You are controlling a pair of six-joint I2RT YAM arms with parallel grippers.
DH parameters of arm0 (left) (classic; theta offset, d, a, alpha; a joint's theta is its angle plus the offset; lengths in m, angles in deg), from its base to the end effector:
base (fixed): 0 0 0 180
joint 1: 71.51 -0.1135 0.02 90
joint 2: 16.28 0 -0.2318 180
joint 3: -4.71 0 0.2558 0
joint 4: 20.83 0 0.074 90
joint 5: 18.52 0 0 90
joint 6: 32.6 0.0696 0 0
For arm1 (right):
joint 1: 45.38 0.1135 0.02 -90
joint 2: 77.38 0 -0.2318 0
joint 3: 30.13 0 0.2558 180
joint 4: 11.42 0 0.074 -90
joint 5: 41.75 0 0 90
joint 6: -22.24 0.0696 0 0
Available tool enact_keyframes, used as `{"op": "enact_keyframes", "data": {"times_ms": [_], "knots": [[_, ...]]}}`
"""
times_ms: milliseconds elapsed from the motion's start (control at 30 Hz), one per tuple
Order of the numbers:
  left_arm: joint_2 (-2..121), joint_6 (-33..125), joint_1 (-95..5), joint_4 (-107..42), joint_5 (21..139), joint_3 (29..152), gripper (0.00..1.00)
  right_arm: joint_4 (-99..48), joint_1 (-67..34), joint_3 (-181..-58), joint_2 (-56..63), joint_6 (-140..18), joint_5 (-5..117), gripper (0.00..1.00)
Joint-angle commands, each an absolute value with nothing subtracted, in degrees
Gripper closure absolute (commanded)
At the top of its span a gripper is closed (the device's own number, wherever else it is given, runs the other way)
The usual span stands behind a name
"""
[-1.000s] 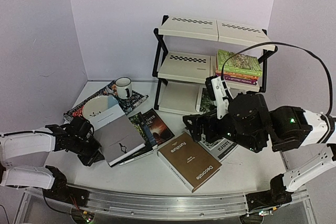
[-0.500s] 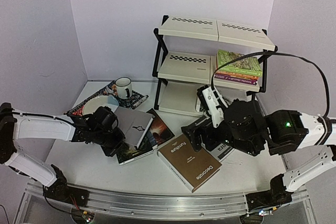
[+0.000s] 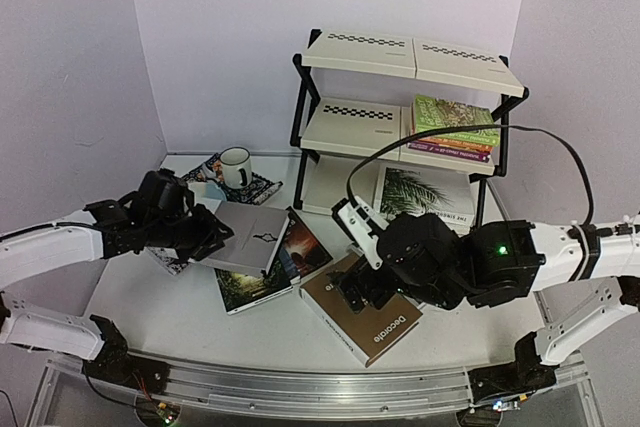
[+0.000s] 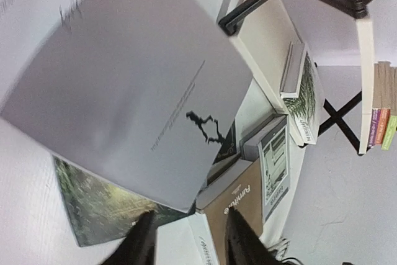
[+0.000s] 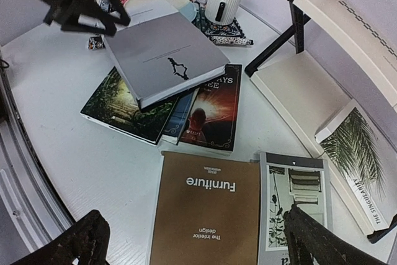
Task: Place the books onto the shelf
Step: Adjust the book in the book pile.
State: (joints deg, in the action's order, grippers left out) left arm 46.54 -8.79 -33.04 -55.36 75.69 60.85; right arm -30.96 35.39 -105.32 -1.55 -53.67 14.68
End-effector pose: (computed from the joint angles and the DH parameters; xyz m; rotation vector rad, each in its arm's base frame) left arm 0.2130 -0.1757 0.1955 -0.5605 2.4464 -0.9572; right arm 0.0930 0.3323 0.2899 -0.6960 1.7713 0.5771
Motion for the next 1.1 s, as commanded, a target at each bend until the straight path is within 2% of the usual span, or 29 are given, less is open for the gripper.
{"op": "enact_keyframes", "data": {"times_ms": [0, 67, 133, 333, 500, 600, 1067], "knots": [[40.9, 3.5, -42.8, -62.3, 73.6, 64.3, 0.35, -30.7, 35.3, -107.9, 0.3, -55.0, 15.4, 0.02], [39.6, 7.4, -45.3, -62.9, 71.7, 64.9, 0.17, -30.6, 35.3, -108.0, 0.9, -54.8, 15.9, 0.02], [39.7, 11.1, -47.5, -62.8, 69.1, 65.6, 0.1, -30.5, 35.3, -108.2, 1.6, -54.7, 16.3, 0.02], [44.5, 20.4, -53.2, -59.1, 69.7, 66.8, 0.09, -30.5, 35.3, -108.0, 2.6, -54.7, 17.7, 0.02], [46.5, 25.0, -57.0, -51.5, 71.3, 64.6, 0.04, -30.5, 35.3, -107.6, 2.3, -54.7, 18.4, 0.02], [48.7, 26.1, -60.3, -47.3, 75.7, 63.6, 0.03, -30.5, 35.3, -107.6, 2.2, -54.7, 18.9, 0.02], [69.9, 29.2, -67.5, -42.2, 88.4, 69.7, 0.0, -30.9, 35.3, -106.8, 2.1, -54.5, 19.5, 0.02]]}}
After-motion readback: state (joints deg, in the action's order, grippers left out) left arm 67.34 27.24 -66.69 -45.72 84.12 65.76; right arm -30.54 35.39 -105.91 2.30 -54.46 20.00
